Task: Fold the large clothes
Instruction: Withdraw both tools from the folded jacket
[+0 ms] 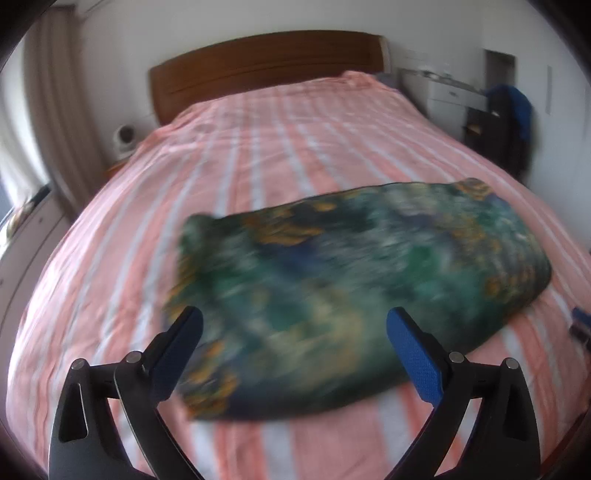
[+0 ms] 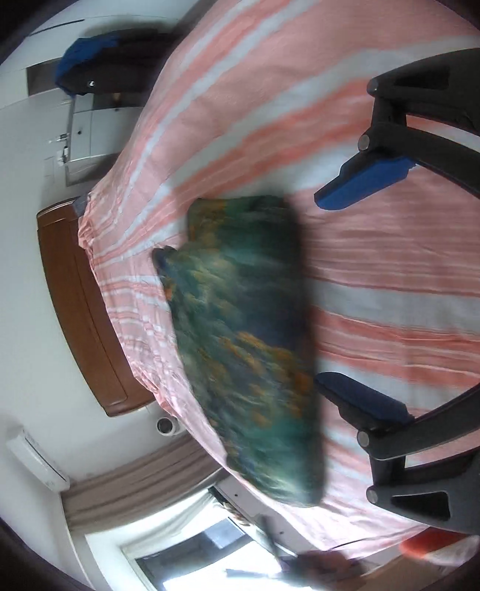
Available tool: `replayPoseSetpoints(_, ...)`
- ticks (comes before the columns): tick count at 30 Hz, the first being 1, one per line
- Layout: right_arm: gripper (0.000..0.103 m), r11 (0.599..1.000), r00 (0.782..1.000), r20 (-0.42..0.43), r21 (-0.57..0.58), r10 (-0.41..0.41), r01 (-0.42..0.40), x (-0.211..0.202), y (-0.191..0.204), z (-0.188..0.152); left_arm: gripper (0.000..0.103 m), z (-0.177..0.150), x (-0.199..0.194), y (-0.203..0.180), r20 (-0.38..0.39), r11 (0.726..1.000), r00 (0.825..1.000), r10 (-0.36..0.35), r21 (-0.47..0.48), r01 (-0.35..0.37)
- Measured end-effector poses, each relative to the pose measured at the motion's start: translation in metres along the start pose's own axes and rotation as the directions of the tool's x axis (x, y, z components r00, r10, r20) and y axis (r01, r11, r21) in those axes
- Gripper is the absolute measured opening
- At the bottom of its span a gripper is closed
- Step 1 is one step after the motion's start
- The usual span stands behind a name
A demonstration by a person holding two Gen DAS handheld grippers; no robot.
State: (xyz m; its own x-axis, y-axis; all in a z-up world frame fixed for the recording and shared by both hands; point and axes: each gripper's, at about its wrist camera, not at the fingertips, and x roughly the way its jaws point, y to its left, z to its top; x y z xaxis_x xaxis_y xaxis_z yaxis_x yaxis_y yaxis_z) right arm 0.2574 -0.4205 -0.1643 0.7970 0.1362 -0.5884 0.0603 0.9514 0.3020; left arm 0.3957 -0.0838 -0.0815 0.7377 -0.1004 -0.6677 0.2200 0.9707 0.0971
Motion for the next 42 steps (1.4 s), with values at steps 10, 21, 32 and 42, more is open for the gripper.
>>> replayPoseSetpoints(10, 0.089, 0.999, 0.995, -0.096, -0.034, 0.027, -0.03, 0.016, 0.005, -0.046, 0.099, -0.031, 0.084, -0.103, -0.087, 0.967, 0.987, 0.137, 0.229, -0.114)
replayPoseSetpoints(21, 0.095, 0.999, 0.994, -0.108, -0.052, 0.004, -0.009, 0.034, 0.011, -0.048, 0.1, -0.133, -0.015, -0.148, -0.162, 0.931, 0.986, -0.032, 0.355, 0.089)
replayPoseSetpoints(32, 0.102, 0.985, 0.992, -0.107, -0.163, -0.073, 0.055, 0.042, 0.031, -0.059, 0.101, -0.135, 0.012, -0.141, -0.146, 0.98, 0.989, -0.008, 0.194, 0.037)
replayPoseSetpoints(42, 0.102, 0.984, 0.991, -0.112, -0.167, -0.072, 0.053, 0.041, 0.029, -0.062, 0.103, -0.151, 0.029, -0.109, -0.152, 0.988, 0.977, -0.15, 0.0, 0.151)
